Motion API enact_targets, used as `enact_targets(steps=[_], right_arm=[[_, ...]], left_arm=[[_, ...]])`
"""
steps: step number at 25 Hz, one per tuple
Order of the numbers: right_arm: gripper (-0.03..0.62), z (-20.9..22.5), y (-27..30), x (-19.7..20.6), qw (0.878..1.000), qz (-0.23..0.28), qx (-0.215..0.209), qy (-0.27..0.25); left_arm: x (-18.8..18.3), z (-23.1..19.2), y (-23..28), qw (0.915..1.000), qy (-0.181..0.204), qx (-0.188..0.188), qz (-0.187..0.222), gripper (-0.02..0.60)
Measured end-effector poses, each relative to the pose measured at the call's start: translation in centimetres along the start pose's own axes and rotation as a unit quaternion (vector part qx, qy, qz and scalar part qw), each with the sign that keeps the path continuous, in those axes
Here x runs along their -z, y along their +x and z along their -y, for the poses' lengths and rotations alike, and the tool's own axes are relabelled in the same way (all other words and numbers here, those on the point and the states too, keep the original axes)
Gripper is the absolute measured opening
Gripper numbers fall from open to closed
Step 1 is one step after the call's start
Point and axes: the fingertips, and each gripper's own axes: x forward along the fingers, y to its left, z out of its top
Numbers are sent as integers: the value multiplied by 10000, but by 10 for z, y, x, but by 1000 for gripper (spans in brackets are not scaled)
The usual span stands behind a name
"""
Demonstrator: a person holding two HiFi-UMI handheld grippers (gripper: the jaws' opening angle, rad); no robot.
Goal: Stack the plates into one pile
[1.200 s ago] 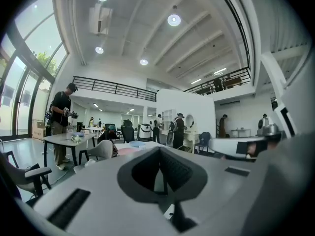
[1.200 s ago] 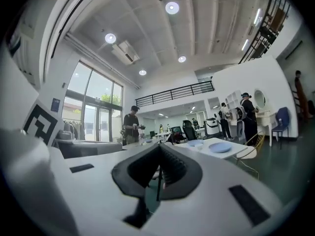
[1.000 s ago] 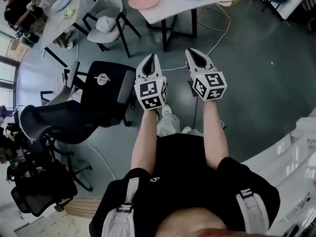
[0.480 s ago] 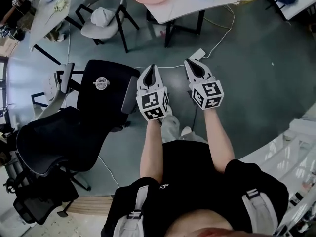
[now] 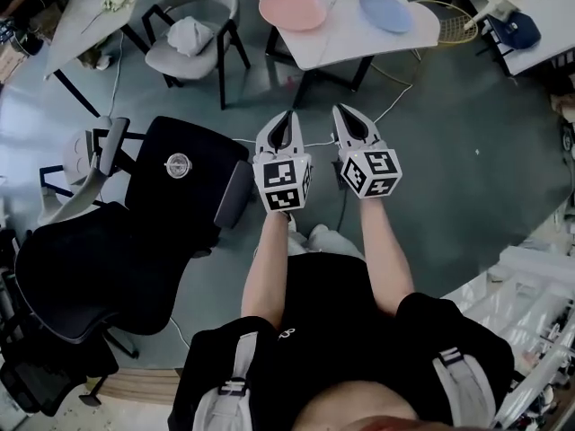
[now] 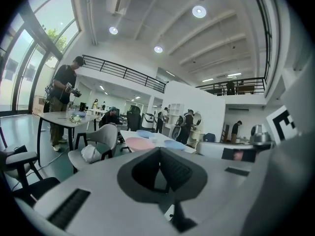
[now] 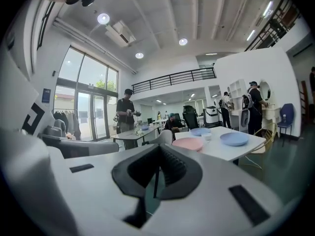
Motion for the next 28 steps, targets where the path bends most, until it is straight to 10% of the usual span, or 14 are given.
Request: enact_targets(steps=[19, 28], right_arm=[[9, 73, 46, -78, 9960, 866, 169, -120], [9, 179, 93, -96, 9936, 932, 627, 98]], left_arm=[[-67, 2, 96, 9983, 305, 197, 445, 15], [-73, 23, 204, 9980, 285, 487, 270, 15]])
